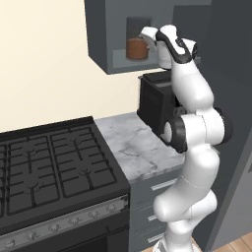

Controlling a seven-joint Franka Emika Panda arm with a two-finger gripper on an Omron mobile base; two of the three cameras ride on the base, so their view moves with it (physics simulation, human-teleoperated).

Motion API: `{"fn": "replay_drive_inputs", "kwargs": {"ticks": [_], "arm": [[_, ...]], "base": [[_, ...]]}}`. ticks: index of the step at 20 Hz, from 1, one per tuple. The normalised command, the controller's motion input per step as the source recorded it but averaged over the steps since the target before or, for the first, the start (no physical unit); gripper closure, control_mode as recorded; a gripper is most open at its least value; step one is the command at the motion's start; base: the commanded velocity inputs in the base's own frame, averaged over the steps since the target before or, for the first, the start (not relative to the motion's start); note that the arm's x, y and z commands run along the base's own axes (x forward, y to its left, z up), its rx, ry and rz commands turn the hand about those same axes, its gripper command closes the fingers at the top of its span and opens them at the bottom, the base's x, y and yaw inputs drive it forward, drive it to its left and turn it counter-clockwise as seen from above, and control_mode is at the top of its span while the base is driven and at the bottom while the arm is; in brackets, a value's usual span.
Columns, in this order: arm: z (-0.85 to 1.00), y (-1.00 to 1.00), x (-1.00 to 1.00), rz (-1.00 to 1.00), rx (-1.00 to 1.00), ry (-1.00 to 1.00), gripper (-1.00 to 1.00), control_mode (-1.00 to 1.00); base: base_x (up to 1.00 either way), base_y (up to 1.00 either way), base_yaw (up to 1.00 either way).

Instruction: Pick the jar and candle from the dining table and place them in the open cabinet. Close the cabinet after placing the objects.

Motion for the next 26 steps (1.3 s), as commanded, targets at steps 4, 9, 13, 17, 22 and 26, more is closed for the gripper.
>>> {"fn": "replay_drive_inputs", "kwargs": {"ticks": [4,9,13,17,22,26], "arm": [[-0.64,0.0,0.59,0.0,-0.17,-0.04,-1.0,-1.0],[-0.56,0.0,0.52,0.0,-0.18,-0.05,-1.0,-1.0],[-0.13,0.0,0.09,0.0,-0.2,-0.13,-1.0,-1.0],[0.0,0.0,-0.25,0.0,-0.18,-0.21,-1.0,-1.0],[0.0,0.0,-0.91,0.0,-0.2,-0.27,-1.0,-1.0],[-0.38,0.01,-0.85,0.02,-0.29,-0.17,-1.0,-1.0]], "base": [[0.0,0.0,0.0],[0.0,0.0,0.0],[0.0,0.0,0.0],[0.0,0.0,0.0],[0.0,0.0,0.0],[0.0,0.0,0.0]]}}
